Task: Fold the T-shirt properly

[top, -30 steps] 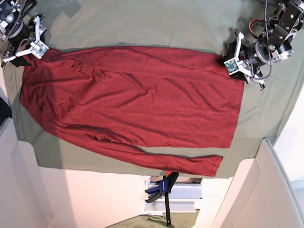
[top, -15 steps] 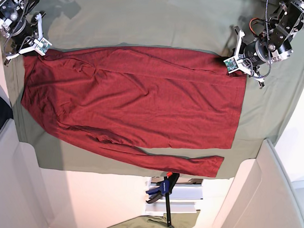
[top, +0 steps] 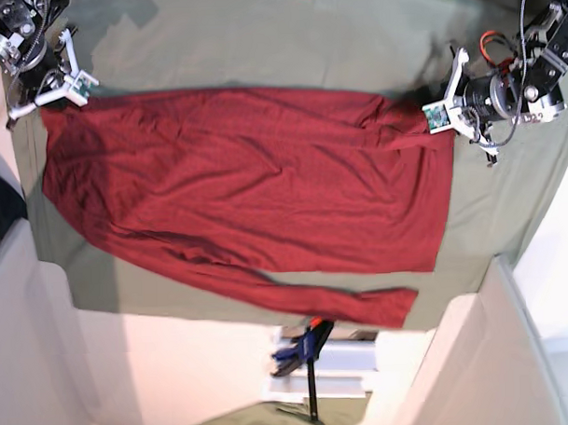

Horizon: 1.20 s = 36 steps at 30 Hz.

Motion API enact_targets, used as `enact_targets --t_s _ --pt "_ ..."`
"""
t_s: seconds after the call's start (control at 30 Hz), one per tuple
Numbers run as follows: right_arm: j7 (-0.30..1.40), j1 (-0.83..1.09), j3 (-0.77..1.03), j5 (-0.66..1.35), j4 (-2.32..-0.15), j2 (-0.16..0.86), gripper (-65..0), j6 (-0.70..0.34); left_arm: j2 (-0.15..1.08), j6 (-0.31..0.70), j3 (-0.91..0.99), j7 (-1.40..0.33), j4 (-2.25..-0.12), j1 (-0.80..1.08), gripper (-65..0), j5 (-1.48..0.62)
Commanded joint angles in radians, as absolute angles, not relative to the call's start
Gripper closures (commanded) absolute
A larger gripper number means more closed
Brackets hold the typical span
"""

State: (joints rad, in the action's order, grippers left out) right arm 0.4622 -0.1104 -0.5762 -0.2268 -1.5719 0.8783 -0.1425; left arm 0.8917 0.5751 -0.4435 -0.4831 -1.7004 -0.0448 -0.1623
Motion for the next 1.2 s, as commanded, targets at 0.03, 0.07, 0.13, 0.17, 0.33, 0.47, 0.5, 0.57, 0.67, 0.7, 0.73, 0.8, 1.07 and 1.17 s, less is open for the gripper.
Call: enact_targets --t_s 0.03,0.07,0.13,0.17,0.33,0.47,0.5,0.57,0.67,0.7,0.73,0.8,1.07,1.17 --pt "0.474 -0.100 -0.565 -0.228 -1.627 0.924 0.0 -0.161 0.938 0.573 -0.432 -0.484 -1.752 -0.024 0.0 -0.163" --pt "0.478 -0.090 -0.565 -0.228 -1.642 0.934 0.0 -0.161 0.949 0.573 -0.432 -0.484 -1.766 -0.009 0.0 -0.164" --pt "0.489 -0.082 -0.565 -0.224 -1.658 0.949 0.0 -0.161 0.968 0.572 -0.432 -0.489 -1.789 0.017 0.0 -0.164" --pt "0.495 -0.082 -0.563 -0.224 -1.660 0.953 0.0 -0.161 0.973 0.569 -0.432 -0.498 -1.799 0.026 0.0 -0.164" --pt "0.507 -0.049 -0.550 -0.228 -1.677 0.987 0.0 -0.161 0.981 0.534 -0.380 -0.553 -1.865 0.084 0.0 -0.174" --pt "0.526 0.001 -0.542 -0.228 -1.723 1.022 0.0 -0.161 0.981 0.545 -0.294 -0.581 -1.939 0.149 0.0 -0.184" --pt "0.528 0.013 -0.540 -0.228 -1.734 1.033 0.0 -0.161 0.981 0.546 -0.280 -0.589 -1.954 0.163 0.0 -0.184" --pt "0.530 0.034 -0.537 -0.228 -1.752 1.053 0.0 -0.161 0.981 0.546 -0.255 -0.598 -1.976 0.196 0.0 -0.193" --pt "0.542 0.058 -0.536 -0.228 -1.776 1.088 0.0 -0.161 0.981 0.548 -0.217 -0.614 -1.982 0.249 0.0 -0.228" --pt "0.546 0.065 -0.535 -0.228 -1.787 1.102 0.0 -0.161 0.981 0.553 -0.200 -0.615 -1.982 0.267 0.0 -0.229" --pt "0.551 0.076 -0.535 -0.228 -1.800 1.114 0.0 -0.161 0.981 0.555 -0.179 -0.615 -1.982 0.286 0.0 -0.229" --pt "0.558 0.095 -0.535 -0.228 -1.826 1.137 0.0 -0.161 0.981 0.556 -0.131 -0.615 -1.982 0.327 0.0 -0.244" --pt "0.579 0.175 -0.532 -0.227 -1.884 1.185 0.0 -0.161 0.981 0.622 0.033 -0.633 -1.985 0.474 0.0 -0.341" --pt "0.580 0.204 -0.531 -0.228 -1.884 1.184 0.0 -0.161 0.981 0.627 0.073 -0.633 -1.985 0.531 0.0 -0.340"
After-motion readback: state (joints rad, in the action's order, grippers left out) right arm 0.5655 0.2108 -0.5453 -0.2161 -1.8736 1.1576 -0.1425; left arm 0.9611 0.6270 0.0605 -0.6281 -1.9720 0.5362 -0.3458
